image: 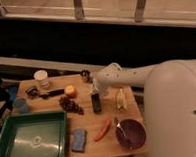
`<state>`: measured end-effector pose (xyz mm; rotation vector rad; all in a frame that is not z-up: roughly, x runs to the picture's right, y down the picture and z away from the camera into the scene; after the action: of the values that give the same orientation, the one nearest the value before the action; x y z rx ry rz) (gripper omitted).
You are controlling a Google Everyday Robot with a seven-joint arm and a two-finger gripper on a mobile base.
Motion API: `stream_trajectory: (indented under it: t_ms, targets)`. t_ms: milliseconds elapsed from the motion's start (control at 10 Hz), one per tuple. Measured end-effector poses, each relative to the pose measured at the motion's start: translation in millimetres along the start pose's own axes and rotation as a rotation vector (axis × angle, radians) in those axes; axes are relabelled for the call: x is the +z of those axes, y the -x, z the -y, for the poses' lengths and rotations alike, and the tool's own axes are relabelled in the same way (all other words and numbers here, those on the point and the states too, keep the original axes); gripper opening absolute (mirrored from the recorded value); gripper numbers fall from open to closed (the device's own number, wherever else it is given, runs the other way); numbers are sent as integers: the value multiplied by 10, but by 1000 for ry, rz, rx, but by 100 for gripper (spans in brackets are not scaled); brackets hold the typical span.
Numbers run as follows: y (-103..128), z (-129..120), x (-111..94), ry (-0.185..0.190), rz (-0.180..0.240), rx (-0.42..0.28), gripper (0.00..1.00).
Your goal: Wipe table surface with eraser
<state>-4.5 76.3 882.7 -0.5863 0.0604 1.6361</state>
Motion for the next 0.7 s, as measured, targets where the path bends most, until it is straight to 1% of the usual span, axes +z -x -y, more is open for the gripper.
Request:
stream_trajectory:
  t_ms: [200,300,400,500,600,700]
  targets:
    - [-313,-203,-29,66,-17,0,0]
    - [-441,-196,-61,70,-21,20,0]
    - [-551,-178,-82,66,-29,39,0]
    - [-615,-148,-94,53,-35,51,0]
    - [-631,-43,-115,24,-39,70,0]
    - [-590,75,-131,-6,-40,84,0]
